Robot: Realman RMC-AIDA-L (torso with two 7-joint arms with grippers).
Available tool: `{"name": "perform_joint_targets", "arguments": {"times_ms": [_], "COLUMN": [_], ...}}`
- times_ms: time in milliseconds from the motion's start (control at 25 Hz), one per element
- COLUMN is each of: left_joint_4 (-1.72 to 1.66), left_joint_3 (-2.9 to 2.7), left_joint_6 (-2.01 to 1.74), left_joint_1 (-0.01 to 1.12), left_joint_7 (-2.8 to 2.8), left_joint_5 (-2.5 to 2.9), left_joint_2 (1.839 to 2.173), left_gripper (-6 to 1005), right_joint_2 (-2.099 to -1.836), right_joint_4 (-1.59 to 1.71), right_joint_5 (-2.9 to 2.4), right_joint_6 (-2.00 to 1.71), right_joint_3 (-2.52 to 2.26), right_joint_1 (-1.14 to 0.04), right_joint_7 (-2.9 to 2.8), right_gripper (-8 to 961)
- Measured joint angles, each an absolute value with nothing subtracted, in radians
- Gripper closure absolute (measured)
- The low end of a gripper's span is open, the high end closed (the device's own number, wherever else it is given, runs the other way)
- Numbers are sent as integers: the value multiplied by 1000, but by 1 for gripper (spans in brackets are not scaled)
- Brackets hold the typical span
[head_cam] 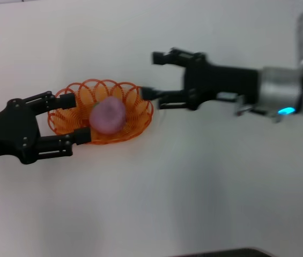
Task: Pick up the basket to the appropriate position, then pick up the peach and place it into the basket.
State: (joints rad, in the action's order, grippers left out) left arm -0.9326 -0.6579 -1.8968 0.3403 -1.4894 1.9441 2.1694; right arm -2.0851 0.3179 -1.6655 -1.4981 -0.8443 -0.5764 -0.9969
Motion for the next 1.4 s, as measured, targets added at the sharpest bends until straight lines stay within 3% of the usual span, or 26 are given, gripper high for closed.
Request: {"name": "perform_joint_targets", "arguments": {"times_ms": [240, 520, 840, 1400], "left_joint_4": [-942, -933, -860, -828], "left_joint_3": [-639, -530, -463, -448], "left_joint_6": [-1901, -1861, -1733, -1725], "left_joint_1": [335, 290, 223, 214], "left_joint_7": [-1486, -1284, -1161, -1140], "left_joint_5": [1951, 2003, 2035, 2068], "left_joint_2": [2167, 2167, 2167, 2166], "left_gripper": [121, 122, 123, 123], "right_joint_2": [-2063, -2034, -2042, -2063], "right_joint_4": [818, 985, 946, 866], "right_joint_5": [-1812, -1971, -2056, -2074], "right_joint_6": [-1682, -1857, -1864, -1780], "right_joint_3": [-855, -811, -702, -700], "right_joint_1": [-424, -385, -352, -354], "right_joint_7": [-1422, -1560, -1476, -1416], "right_gripper": [18, 21, 22, 23]}}
